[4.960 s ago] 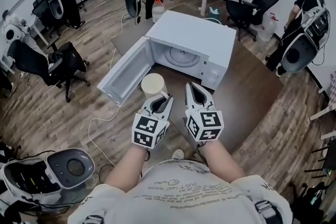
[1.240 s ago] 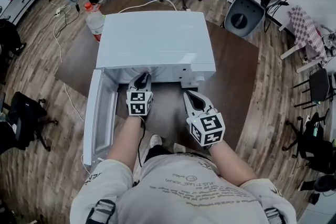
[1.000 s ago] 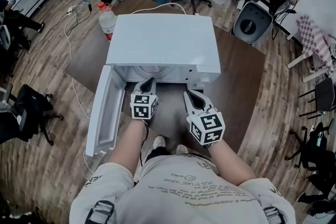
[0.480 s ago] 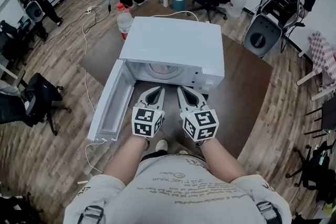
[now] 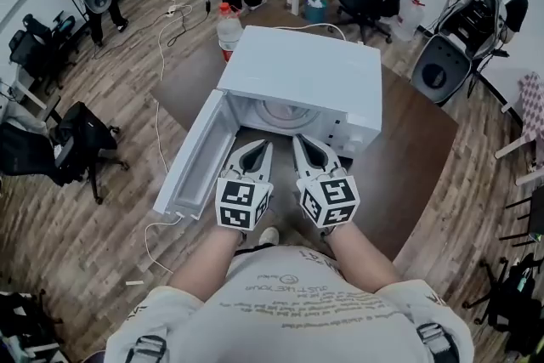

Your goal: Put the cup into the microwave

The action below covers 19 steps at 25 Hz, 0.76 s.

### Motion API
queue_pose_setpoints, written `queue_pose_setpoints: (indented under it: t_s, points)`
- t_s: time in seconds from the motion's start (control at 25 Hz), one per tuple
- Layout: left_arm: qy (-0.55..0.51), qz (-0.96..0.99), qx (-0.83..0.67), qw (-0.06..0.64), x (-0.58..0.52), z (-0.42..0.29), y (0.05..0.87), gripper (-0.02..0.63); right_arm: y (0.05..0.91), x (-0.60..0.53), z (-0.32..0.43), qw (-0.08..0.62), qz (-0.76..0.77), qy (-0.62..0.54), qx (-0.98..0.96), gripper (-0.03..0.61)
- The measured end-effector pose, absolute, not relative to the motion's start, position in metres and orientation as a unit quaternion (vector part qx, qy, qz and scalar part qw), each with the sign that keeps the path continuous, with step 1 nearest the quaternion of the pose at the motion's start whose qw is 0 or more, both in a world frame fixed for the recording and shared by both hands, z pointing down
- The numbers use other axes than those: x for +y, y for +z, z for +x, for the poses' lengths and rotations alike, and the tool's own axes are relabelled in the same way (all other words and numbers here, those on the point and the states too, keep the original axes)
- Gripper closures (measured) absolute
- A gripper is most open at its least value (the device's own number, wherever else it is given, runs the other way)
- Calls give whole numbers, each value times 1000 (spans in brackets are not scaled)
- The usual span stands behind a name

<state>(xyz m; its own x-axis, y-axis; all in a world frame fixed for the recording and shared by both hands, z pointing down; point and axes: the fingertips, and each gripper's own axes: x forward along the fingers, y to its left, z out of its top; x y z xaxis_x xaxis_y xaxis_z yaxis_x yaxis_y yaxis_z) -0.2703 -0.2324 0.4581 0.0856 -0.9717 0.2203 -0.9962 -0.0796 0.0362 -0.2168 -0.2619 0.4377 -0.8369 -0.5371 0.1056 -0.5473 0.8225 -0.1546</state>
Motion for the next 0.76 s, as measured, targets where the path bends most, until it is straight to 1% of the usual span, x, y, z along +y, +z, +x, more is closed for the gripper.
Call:
queue_pose_setpoints:
  t_s: [0.76]
  points:
    - [62,723,-680,100,-226,-286,463,600,443,-258,-225,45,285,89,-953,565]
